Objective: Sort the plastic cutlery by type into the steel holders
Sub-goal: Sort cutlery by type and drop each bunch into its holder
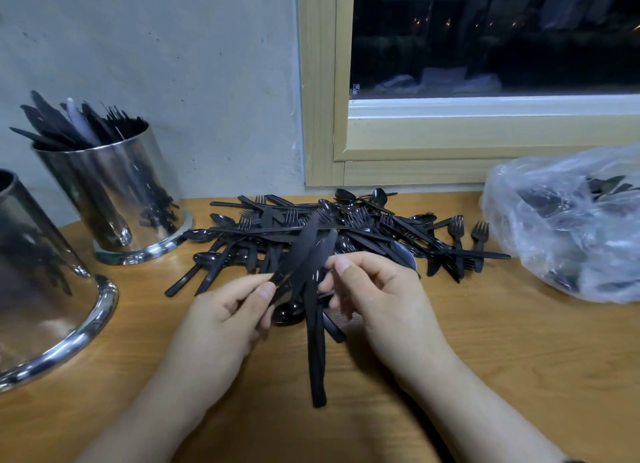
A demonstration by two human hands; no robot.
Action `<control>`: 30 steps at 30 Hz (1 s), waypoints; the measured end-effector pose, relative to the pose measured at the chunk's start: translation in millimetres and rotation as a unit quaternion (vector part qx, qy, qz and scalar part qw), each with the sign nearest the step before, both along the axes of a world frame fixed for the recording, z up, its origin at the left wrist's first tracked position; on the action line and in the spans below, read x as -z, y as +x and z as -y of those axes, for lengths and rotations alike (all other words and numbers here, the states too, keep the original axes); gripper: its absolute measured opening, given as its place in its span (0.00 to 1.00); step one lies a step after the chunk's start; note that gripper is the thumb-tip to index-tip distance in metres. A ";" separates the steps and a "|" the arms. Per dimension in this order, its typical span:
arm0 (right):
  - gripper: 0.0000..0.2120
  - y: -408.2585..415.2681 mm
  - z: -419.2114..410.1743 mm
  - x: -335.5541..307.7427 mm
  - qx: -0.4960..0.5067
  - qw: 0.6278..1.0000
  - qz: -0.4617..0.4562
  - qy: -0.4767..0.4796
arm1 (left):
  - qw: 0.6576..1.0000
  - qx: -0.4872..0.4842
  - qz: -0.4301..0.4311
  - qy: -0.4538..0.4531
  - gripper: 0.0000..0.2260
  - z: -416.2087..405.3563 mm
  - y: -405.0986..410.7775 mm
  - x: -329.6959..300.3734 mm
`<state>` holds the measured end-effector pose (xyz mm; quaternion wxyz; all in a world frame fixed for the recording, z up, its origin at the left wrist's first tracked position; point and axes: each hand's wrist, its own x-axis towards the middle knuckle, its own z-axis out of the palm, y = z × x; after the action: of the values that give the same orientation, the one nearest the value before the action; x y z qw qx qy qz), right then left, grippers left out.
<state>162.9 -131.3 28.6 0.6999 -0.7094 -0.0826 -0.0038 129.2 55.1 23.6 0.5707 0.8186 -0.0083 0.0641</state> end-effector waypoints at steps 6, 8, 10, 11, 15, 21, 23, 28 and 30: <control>0.09 5.6 7.5 13.0 0.052 0.976 0.074 -0.200 | 0.977 -0.130 0.018 -0.167 0.10 -9.6 10.1 8.3; 0.06 11.2 5.7 15.4 0.068 0.963 0.110 -0.236 | 0.971 -0.143 0.013 -0.194 0.10 -13.6 13.4 10.7; 0.04 21.6 2.7 13.0 0.082 0.942 0.169 -0.277 | 0.963 -0.152 0.001 -0.224 0.10 -14.8 15.7 11.2; 0.04 28.9 0.3 10.5 0.087 0.928 0.201 -0.301 | 0.959 -0.157 -0.005 -0.237 0.10 -14.7 16.3 10.5; 0.09 66.7 -14.4 6.1 0.092 0.874 0.273 -0.392 | 0.953 -0.172 0.000 -0.249 0.09 -17.4 19.2 11.0; 0.17 112.3 -23.4 11.8 0.092 0.806 0.178 -0.557 | 0.939 -0.184 0.002 -0.289 0.14 -22.1 22.7 12.3; 0.16 117.8 -21.3 11.0 0.099 0.801 0.163 -0.567 | 0.938 -0.186 0.001 -0.292 0.17 -22.5 23.7 13.0; 0.13 119.9 -18.9 11.0 0.093 0.791 0.159 -0.583 | 0.932 -0.199 0.009 -0.303 0.09 -24.3 24.7 14.2; 0.11 119.3 -17.0 11.1 0.100 0.796 0.171 -0.572 | 0.930 -0.205 0.009 -0.305 0.08 -25.0 24.8 15.0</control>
<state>282.2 -114.3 17.6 0.1365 -0.9727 -0.1172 -0.1469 154.0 80.1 8.6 0.7673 0.5882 0.1744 0.1866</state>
